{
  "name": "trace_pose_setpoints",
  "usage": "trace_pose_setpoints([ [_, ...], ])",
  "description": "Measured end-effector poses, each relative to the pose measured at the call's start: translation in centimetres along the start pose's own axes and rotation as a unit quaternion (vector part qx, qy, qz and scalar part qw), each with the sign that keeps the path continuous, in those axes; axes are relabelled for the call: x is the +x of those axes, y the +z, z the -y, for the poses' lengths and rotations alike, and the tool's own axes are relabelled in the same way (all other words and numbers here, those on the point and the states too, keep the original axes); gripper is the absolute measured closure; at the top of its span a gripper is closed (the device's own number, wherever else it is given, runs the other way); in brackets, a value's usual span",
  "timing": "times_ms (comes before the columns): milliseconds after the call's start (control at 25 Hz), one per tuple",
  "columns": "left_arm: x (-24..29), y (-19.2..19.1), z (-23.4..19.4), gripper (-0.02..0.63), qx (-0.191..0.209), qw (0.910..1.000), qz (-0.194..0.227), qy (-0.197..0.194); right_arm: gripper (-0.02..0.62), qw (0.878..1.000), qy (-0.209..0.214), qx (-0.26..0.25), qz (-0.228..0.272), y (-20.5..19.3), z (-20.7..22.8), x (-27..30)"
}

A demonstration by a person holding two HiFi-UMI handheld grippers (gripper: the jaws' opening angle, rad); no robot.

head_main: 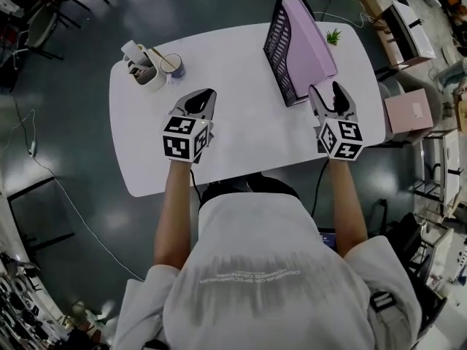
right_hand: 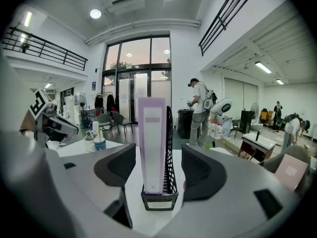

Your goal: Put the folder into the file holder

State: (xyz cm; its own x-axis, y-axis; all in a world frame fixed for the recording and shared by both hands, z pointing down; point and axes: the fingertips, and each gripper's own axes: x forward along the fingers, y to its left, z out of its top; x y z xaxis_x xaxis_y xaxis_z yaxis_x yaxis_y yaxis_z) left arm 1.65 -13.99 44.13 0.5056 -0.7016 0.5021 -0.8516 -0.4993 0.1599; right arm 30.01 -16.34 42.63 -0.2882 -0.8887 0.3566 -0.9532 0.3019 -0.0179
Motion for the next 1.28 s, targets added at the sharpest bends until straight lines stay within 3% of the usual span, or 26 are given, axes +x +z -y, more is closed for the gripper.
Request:
trace_pose_setpoints([
  [240, -1.9, 3.0, -1.0, 0.581, 0.019, 0.9991, 0.036, -0.015, 0.392, 0.999, -0.041, 0.012, 0.02, 2.6, -0.1, -4.3],
  [560, -4.1, 6.6, -0.6, 0.583, 0.057, 0.9924, 0.093, -0.056, 0.534, 0.995, -0.084, -0.007, 0.051, 6.1, -3.7, -10.1],
  [840, -6.5, 8.3, 2.2, 0.581, 0.1, 0.9824, 0.124, -0.099, 0.561, 0.991, -0.115, -0.048, 0.056, 7.8, -6.6, -14.6],
  [1280, -11.9, 10.6, 5.3, 0.581, 0.144, 0.9657, 0.166, -0.138, 0.568, 0.988, -0.11, -0.075, 0.075, 9.8, -11.6, -18.6],
])
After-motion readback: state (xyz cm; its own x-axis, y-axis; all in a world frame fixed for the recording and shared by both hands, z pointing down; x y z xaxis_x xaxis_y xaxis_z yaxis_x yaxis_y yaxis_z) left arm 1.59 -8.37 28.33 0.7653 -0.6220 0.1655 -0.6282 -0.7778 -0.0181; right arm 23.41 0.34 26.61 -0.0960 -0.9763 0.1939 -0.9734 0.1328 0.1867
